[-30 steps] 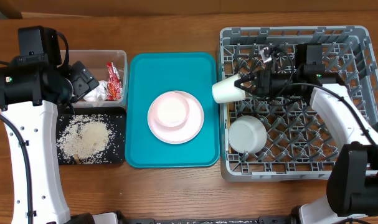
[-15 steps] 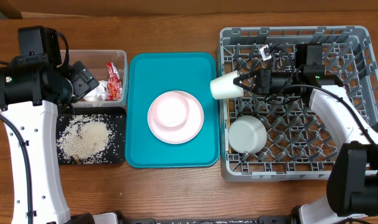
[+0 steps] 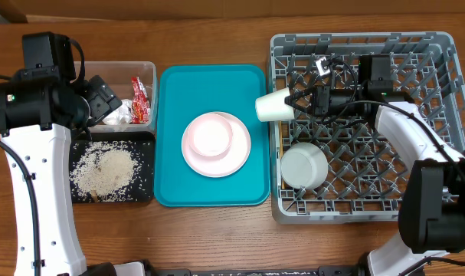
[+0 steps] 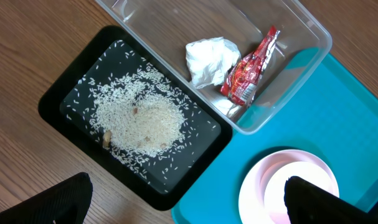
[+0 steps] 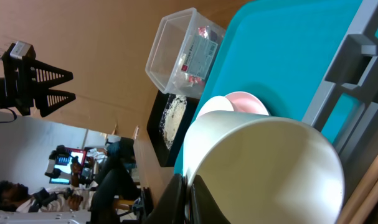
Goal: Sort waste into correct bins and load items into the dishwasher
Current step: 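Turn the cup upright, place it in the rack, open the gripper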
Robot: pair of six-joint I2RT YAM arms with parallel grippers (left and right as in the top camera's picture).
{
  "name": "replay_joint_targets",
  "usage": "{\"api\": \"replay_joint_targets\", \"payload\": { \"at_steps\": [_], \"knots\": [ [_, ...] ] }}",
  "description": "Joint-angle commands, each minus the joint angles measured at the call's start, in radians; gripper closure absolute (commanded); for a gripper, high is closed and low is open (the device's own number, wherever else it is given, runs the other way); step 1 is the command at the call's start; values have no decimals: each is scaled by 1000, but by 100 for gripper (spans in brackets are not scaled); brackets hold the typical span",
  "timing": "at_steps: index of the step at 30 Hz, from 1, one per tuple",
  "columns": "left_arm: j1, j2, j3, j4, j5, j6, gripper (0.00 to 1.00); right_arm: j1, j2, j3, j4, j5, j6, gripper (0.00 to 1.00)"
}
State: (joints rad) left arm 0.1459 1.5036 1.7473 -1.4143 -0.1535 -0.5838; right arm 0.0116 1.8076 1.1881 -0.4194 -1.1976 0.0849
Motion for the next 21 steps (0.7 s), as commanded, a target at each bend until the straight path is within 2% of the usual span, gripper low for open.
{"api": "replay_joint_targets", "payload": {
  "at_steps": [1, 5, 13, 21],
  "knots": [
    [-2, 2, 2, 1, -3, 12, 0, -22, 15, -3, -18, 74, -15, 96],
    [-2, 2, 2, 1, -3, 12, 0, -34, 15, -3, -54, 177, -18, 96],
    [-2, 2, 2, 1, -3, 12, 0, -35, 15, -3, -108, 204, -94, 96],
    [-2, 2, 2, 1, -3, 12, 0, -40, 15, -3, -179, 374, -94, 94]
  ]
}}
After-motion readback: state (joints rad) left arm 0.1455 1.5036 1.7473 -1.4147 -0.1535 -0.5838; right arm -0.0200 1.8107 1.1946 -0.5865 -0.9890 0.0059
